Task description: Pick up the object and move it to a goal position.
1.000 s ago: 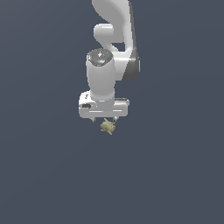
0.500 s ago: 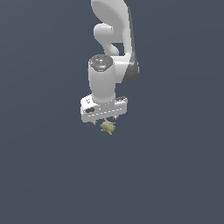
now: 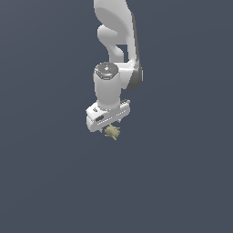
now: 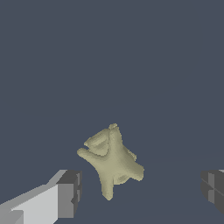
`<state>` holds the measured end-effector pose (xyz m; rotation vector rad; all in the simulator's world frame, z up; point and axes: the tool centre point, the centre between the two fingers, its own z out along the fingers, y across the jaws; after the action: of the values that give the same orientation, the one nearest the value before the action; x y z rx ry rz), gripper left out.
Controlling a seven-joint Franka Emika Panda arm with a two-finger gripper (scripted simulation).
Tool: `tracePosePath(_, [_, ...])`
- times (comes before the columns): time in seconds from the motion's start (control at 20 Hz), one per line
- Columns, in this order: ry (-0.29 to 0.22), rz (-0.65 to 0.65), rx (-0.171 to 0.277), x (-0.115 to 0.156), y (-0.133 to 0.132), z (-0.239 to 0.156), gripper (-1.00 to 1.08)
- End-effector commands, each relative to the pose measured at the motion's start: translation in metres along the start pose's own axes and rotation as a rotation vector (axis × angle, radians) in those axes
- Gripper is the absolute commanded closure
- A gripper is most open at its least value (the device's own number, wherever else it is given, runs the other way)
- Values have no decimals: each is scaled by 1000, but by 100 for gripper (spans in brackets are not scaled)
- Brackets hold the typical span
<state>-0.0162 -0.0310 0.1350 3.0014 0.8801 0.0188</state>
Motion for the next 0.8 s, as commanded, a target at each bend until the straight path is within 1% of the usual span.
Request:
tracePosePath(0.0, [-2, -73, 2, -2, -2, 5, -92])
tracePosePath(0.45, [-5, -325, 10, -10, -12, 22, -92])
tracePosePath(0.75, [-4, -448, 15, -13, -17, 30, -92])
